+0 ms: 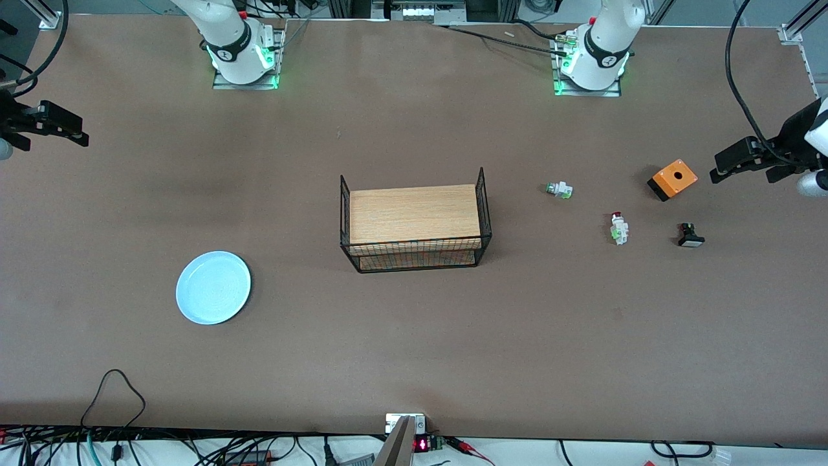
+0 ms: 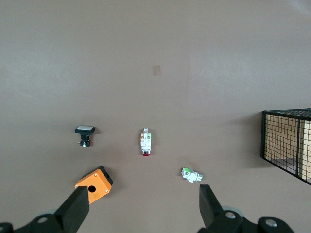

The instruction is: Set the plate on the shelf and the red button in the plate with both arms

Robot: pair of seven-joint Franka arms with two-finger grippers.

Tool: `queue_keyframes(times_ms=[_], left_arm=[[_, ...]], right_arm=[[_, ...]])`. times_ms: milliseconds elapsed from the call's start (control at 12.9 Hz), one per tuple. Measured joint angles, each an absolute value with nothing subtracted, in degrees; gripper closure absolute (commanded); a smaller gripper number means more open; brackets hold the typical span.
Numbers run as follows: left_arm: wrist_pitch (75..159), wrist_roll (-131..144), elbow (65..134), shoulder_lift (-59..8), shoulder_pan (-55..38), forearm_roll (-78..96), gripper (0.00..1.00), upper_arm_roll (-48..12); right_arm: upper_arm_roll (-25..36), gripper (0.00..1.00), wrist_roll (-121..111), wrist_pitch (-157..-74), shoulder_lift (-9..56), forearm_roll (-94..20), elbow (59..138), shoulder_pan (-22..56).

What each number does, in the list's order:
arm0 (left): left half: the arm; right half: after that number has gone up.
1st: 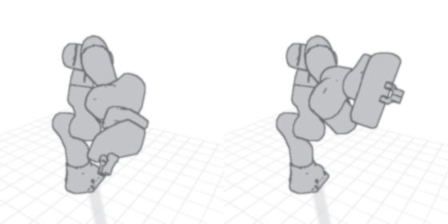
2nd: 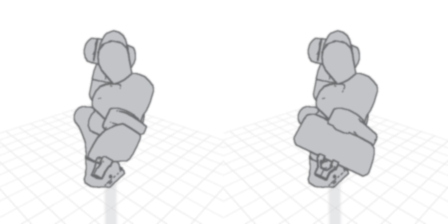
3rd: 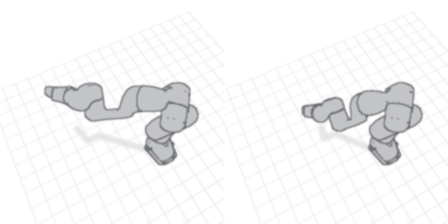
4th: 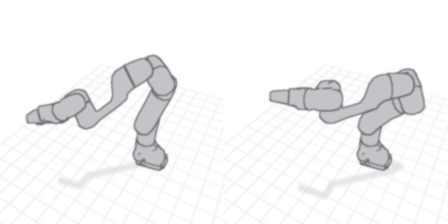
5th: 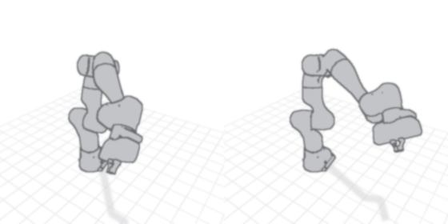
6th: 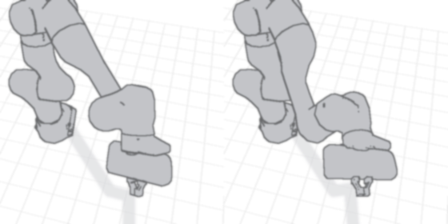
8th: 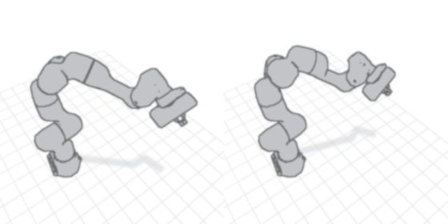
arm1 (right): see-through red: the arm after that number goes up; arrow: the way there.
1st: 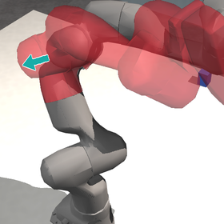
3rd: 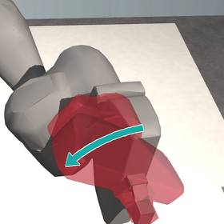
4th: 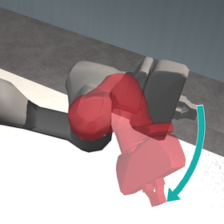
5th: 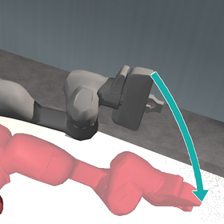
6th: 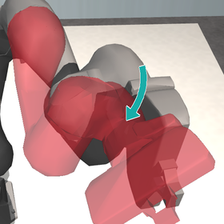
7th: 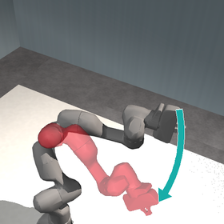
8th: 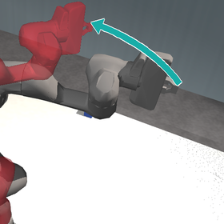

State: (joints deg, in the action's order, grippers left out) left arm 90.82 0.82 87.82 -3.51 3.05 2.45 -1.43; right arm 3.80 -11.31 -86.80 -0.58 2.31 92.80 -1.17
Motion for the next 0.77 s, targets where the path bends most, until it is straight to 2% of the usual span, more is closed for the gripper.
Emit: queue_keyframes(times_ms=[773], left_arm=[[90.8,2.4,88.0,-4.3,3.1,2.5,0.00,-1.4]], right_arm=[[4.0,0.00,-11.4,-86.7,0.1,2.2,92.6,-1.1]])
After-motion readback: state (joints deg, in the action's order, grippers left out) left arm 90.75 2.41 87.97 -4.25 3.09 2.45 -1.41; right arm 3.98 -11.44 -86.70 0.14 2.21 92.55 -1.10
